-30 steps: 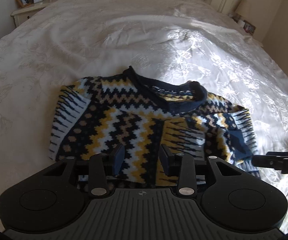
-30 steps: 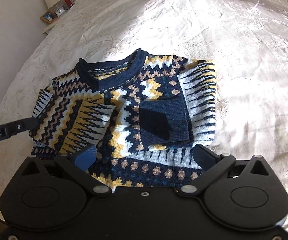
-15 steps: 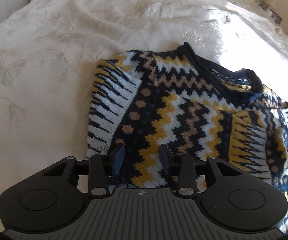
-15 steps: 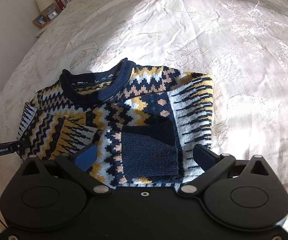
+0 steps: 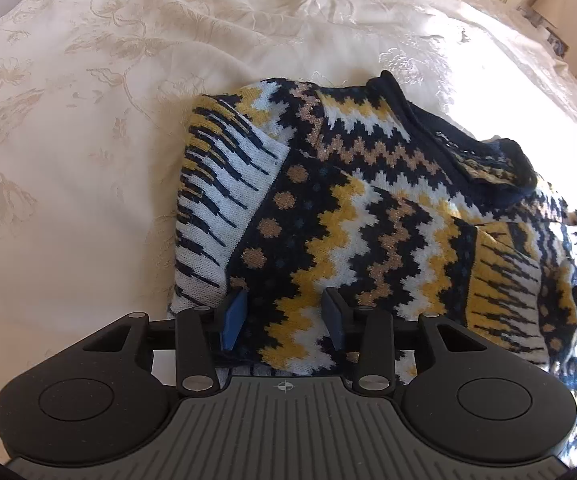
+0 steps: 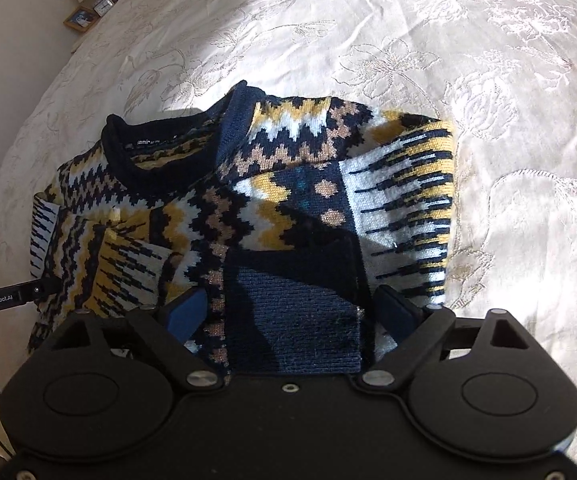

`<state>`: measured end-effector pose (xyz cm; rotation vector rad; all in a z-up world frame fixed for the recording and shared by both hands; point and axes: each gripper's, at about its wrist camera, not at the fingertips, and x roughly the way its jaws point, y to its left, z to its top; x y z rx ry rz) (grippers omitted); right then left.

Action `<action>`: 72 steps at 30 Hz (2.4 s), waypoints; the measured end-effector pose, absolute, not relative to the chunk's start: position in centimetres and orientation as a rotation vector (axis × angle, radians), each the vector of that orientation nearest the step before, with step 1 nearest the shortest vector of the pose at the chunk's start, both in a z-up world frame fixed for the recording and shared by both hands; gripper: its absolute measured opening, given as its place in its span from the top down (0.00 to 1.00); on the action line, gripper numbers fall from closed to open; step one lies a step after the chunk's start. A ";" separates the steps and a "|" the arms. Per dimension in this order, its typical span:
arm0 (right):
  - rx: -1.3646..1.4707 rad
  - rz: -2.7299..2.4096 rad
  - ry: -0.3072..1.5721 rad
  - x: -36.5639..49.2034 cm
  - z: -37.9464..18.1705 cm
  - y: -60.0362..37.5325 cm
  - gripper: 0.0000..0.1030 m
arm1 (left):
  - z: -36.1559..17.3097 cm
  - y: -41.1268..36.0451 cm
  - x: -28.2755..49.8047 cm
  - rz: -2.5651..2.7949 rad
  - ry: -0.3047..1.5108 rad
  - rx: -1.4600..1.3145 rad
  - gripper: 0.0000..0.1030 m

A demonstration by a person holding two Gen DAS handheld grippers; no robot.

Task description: Fold small clothes

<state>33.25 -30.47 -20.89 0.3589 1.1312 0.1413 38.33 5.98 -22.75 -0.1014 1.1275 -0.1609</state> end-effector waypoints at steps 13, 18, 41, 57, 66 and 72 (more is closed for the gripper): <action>0.367 0.171 1.019 31.3 -16.4 -31.1 0.84 | -21.6 6.0 38.0 -0.158 1.111 -0.108 0.57; 0.339 0.020 1.028 30.5 -16.2 -33.2 0.84 | -20.0 6.5 37.8 -0.155 1.041 -0.110 0.57; 0.302 -0.174 1.120 30.0 -18.4 -34.0 0.46 | -22.2 10.9 37.9 -0.004 1.104 -0.158 0.47; 0.299 -0.111 1.056 27.6 -15.8 -31.4 0.29 | -18.2 10.4 35.9 -0.041 0.999 -0.122 0.47; 0.298 -0.093 1.049 25.9 -15.0 -28.9 0.24 | -20.2 8.1 41.3 -0.078 0.996 -0.025 0.47; 0.317 -0.121 1.053 24.2 -15.0 -27.5 0.24 | -22.1 9.5 44.8 -0.005 1.019 0.068 0.47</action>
